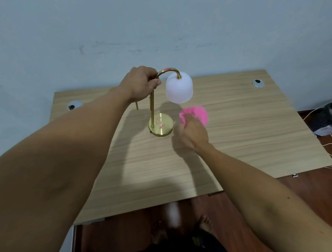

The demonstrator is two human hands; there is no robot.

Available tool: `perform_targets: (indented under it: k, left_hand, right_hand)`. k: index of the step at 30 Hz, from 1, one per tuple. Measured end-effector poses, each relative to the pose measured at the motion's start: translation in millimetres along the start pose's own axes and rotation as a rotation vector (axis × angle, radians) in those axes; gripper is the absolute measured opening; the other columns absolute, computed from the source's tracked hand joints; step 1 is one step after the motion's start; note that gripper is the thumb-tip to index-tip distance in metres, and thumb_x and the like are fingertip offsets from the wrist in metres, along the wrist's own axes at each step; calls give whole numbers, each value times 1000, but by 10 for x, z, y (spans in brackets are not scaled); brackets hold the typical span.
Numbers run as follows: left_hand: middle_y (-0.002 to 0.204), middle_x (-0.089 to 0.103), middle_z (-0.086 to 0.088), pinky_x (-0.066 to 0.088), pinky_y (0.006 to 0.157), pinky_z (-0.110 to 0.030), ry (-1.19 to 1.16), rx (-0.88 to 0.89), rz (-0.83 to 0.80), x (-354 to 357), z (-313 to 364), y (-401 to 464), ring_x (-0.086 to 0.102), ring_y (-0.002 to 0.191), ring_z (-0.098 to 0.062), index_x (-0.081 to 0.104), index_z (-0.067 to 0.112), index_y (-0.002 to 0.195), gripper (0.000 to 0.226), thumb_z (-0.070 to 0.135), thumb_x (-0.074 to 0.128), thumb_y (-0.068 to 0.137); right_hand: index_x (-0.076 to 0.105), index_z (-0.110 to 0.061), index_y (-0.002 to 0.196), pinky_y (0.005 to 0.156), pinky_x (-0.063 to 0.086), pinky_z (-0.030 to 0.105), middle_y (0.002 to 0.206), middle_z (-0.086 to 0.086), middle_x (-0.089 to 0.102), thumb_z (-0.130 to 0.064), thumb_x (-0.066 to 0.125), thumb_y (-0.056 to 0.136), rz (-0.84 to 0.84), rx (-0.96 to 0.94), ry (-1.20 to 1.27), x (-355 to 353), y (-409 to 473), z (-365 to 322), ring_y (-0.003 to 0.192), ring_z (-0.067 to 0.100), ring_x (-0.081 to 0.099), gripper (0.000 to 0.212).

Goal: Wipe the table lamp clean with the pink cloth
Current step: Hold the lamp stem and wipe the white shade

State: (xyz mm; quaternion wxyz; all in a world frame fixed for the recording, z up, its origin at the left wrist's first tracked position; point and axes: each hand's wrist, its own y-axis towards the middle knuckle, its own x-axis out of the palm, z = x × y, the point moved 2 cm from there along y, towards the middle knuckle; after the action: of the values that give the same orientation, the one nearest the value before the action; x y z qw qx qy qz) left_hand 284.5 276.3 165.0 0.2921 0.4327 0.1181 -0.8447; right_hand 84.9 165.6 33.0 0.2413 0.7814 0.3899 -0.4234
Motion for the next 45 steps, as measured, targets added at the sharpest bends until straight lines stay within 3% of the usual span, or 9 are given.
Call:
perform_targets:
  k: [4, 7, 10, 13, 19, 34, 39, 43, 45]
  left_hand:
    - [88, 76, -9, 56, 84, -45, -8, -1, -7, -3, 15, -9, 70, 88, -30, 71, 14, 89, 22, 32, 60, 94]
    - [89, 77, -7, 56, 86, -45, -1, -4, -10, -5, 16, -22, 71, 89, -28, 72, 15, 90, 22, 33, 59, 94]
    - [89, 77, -7, 56, 86, -44, 4, -1, -4, -16, 27, -31, 70, 89, -28, 72, 15, 91, 21, 32, 60, 95]
    - [88, 76, -9, 56, 84, -44, 11, 3, 6, -16, 33, -28, 69, 87, -30, 72, 14, 89, 21, 31, 61, 96]
    - [89, 76, -11, 57, 84, -47, 14, 12, 7, -9, 23, -29, 70, 88, -30, 72, 12, 91, 23, 32, 62, 97]
    - [86, 76, -12, 56, 83, -47, 28, 22, -5, -24, 32, -24, 69, 87, -32, 71, 10, 88, 26, 33, 61, 95]
    - [87, 76, -12, 57, 85, -46, -5, -7, -13, -26, 31, -37, 70, 88, -32, 71, 12, 89, 24, 33, 60, 95]
    - [88, 76, -11, 56, 87, -48, -9, -5, -12, -17, 35, -45, 70, 89, -32, 71, 12, 90, 23, 32, 60, 95]
    - [88, 76, -10, 56, 87, -49, -9, -3, -5, -14, 31, -48, 70, 90, -31, 71, 12, 90, 23, 32, 60, 95]
  right_hand:
    - [64, -6, 81, 76, 55, 42, 81, 12, 67, -26, 34, 103, 237, 874, 1147, -258, 67, 99, 89, 36, 69, 42]
    - [59, -12, 80, 66, 53, 42, 82, 7, 62, -30, 38, 93, 420, 721, 1260, -434, 191, -44, 82, 29, 66, 30]
    - [71, -9, 111, 90, 55, 47, 116, 1, 72, -21, 39, 97, 577, 175, 1020, -553, 296, -336, 110, 15, 68, 37]
    - [46, -9, 154, 123, 30, 53, 162, 3, 42, -11, 39, 99, 431, -313, 512, -465, 346, -547, 153, 22, 35, 55]
    - [42, -2, 155, 125, 19, 58, 164, 14, 38, -33, 41, 91, 333, -482, -336, -168, 169, -410, 155, 30, 30, 71]
    - [40, 5, 153, 131, 4, 48, 163, 19, 37, -43, 31, 100, 30, -685, -833, -101, 288, -217, 158, 30, 20, 72]
    - [52, -2, 145, 122, 31, 43, 148, 19, 57, -36, 28, 102, -69, -258, -363, 36, 42, 49, 144, 28, 47, 60]
    - [62, -8, 88, 71, 47, 32, 80, 9, 65, -30, 31, 105, 26, 746, 782, -145, 125, 178, 80, 29, 67, 42]
    - [55, -11, 83, 67, 48, 32, 80, 10, 61, -26, 37, 99, 146, 850, 1124, -280, 175, 180, 76, 29, 64, 28]
